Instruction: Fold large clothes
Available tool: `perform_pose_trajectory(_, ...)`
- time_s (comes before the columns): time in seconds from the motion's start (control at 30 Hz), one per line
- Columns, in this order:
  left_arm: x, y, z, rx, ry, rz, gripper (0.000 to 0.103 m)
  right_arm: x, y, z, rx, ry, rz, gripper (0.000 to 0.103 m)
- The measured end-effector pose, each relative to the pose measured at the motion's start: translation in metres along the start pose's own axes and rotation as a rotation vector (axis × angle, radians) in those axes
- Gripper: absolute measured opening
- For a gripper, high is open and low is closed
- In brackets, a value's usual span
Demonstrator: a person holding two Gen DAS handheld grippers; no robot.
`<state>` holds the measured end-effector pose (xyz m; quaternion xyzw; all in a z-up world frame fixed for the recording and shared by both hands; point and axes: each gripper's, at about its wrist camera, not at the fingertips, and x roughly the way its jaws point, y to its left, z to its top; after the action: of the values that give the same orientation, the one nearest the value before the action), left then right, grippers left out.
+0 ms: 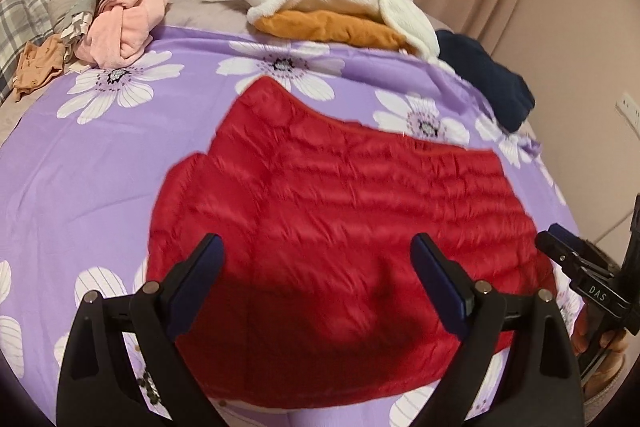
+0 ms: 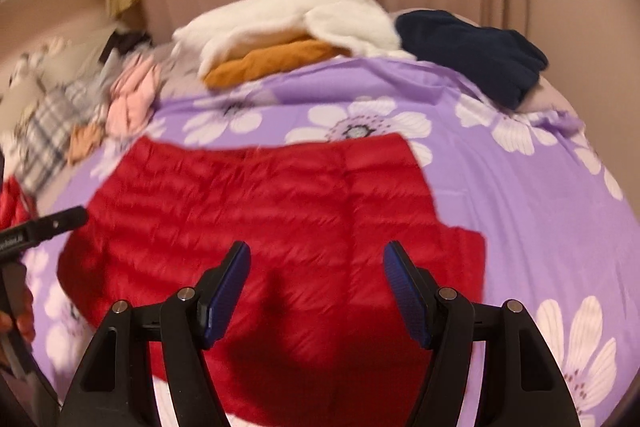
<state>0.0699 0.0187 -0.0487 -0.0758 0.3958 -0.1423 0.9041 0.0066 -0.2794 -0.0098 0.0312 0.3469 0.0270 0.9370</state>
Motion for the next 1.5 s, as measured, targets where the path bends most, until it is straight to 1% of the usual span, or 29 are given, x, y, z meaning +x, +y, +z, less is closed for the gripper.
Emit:
perform_pose_trajectory(0.1, 0.008, -0.006, -0.016, 0.024, 0.002, 0.035, 0.092, 0.006, 0.010, -0.008, -0.019, 0.031, 0.004, 0.069)
perform_pose_trajectory(0.17, 0.016, -0.009, -0.029, 0.038, 0.028, 0.049, 0.091, 0.011, 0.012, -0.014, -0.012, 0.054, 0.009, 0.069)
perform_pose_trajectory(0.27, 0.022, -0.012, -0.040, 0.070, 0.043, 0.073, 0.090, 0.018, 0.014, -0.023, -0.010, 0.089, 0.009, 0.069)
perform_pose_trajectory(0.53, 0.020, -0.005, -0.060, 0.035, 0.058, 0.035, 0.090, 0.022, 0.016, -0.048, -0.007, 0.137, -0.003, 0.069)
perform_pose_trajectory(0.7, 0.021, -0.002, -0.070, 0.026, 0.070, 0.012, 0.090, 0.022, 0.020, -0.054, -0.029, 0.145, -0.010, 0.070)
perform_pose_trajectory(0.9, 0.009, 0.002, -0.066, -0.015, 0.073, -0.019, 0.090, 0.014, 0.023, -0.043, -0.015, 0.185, -0.033, 0.070)
perform_pose_trajectory(1.0, -0.006, 0.005, -0.060, -0.046, 0.040, -0.053, 0.090, -0.002, 0.030, -0.035, -0.033, 0.134, -0.027, 0.070)
perform_pose_trajectory(1.03, -0.010, 0.005, -0.055, -0.048, 0.023, -0.057, 0.090, -0.008, 0.034, -0.032, -0.049, 0.104, -0.020, 0.070)
perform_pose_trajectory(1.13, -0.012, 0.006, -0.041, -0.041, -0.002, -0.047, 0.090, -0.011, 0.042, -0.020, -0.064, 0.063, -0.008, 0.070)
perform_pose_trajectory(1.2, -0.009, 0.008, -0.031, -0.041, -0.013, -0.038, 0.090, -0.007, 0.042, -0.013, -0.043, 0.054, 0.005, 0.070)
perform_pose_trajectory(1.23, -0.006, 0.008, -0.026, -0.037, -0.018, -0.031, 0.090, -0.004, 0.042, -0.008, -0.022, 0.048, 0.026, 0.070)
perform_pose_trajectory(1.33, 0.007, 0.012, -0.019, -0.025, -0.002, -0.008, 0.090, 0.010, 0.040, 0.001, 0.013, 0.042, 0.057, 0.070)
perform_pose_trajectory(1.4, 0.019, 0.014, -0.020, -0.014, 0.023, 0.011, 0.090, 0.022, 0.040, 0.001, 0.025, 0.066, 0.045, 0.070)
perform_pose_trajectory(1.5, 0.032, 0.016, -0.026, 0.021, 0.057, 0.036, 0.090, 0.046, 0.041, -0.007, 0.028, 0.132, 0.019, 0.070)
